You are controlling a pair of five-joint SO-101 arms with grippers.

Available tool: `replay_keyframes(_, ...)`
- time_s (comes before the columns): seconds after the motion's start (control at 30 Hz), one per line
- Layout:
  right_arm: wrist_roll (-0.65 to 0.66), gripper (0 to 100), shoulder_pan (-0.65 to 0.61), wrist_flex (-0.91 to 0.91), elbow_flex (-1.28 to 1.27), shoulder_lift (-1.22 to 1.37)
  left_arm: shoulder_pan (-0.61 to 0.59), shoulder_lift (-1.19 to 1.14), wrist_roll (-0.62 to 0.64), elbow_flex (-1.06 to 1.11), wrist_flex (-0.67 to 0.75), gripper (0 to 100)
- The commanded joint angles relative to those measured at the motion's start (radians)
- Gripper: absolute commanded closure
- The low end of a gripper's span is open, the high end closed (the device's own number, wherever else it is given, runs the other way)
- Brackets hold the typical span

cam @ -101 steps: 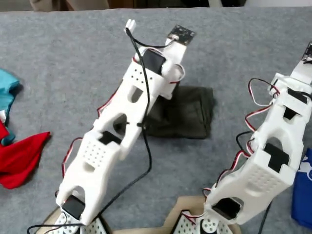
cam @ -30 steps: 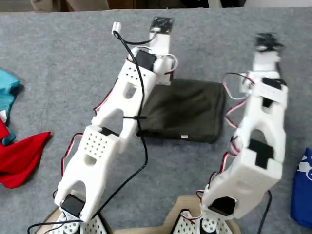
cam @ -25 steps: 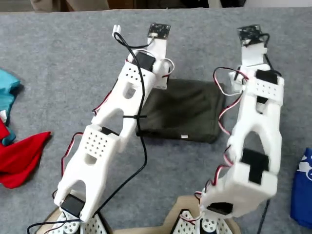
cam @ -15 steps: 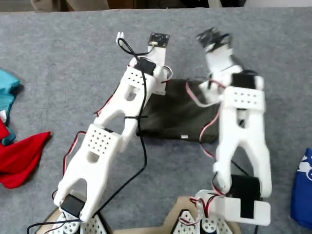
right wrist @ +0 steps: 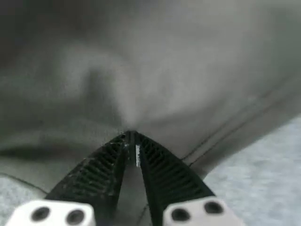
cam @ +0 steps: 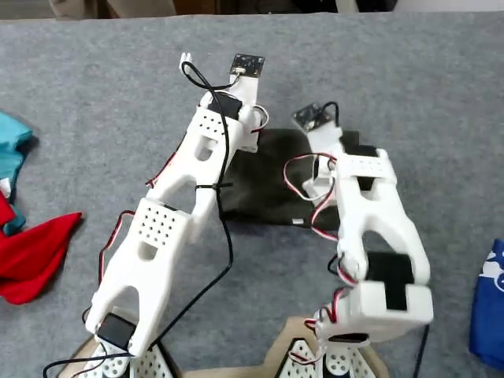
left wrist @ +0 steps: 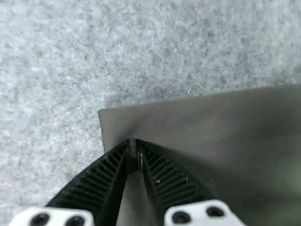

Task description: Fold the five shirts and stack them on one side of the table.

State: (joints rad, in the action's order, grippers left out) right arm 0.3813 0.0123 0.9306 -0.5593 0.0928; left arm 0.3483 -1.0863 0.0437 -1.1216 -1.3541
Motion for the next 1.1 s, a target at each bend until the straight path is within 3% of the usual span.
replay_keyframes(0.0, 0.009, 99.3, 0.027, 0.051, 0.042, 0.03, -0.008, 0.007, -0.005, 0.0, 0.009, 98)
replay_keyframes(0.3, 0.046, 99.3, 0.07, 0.132, 0.15, 0.065, 0.008, 0.018, -0.006, -0.021, -0.041, 98)
replay_keyframes(0.5, 0.098, 99.3, 0.027, 0.292, 0.334, -0.016, 0.054, 0.018, -0.006, -0.315, -0.259, 98)
replay_keyframes(0.7, 0.115, 99.3, 0.033, 0.311, 0.472, -0.093, 0.051, 0.018, -0.006, -0.526, -0.41, 98)
replay_keyframes(0.8, 0.13, 99.3, 0.051, 0.278, 0.518, -0.059, 0.035, 0.053, 0.002, -0.462, -0.411, 98)
replay_keyframes(1.07, 0.14, 99.3, 0.111, 0.143, 0.71, 0.274, 0.12, 0.298, 0.098, 0.091, -0.41, 98)
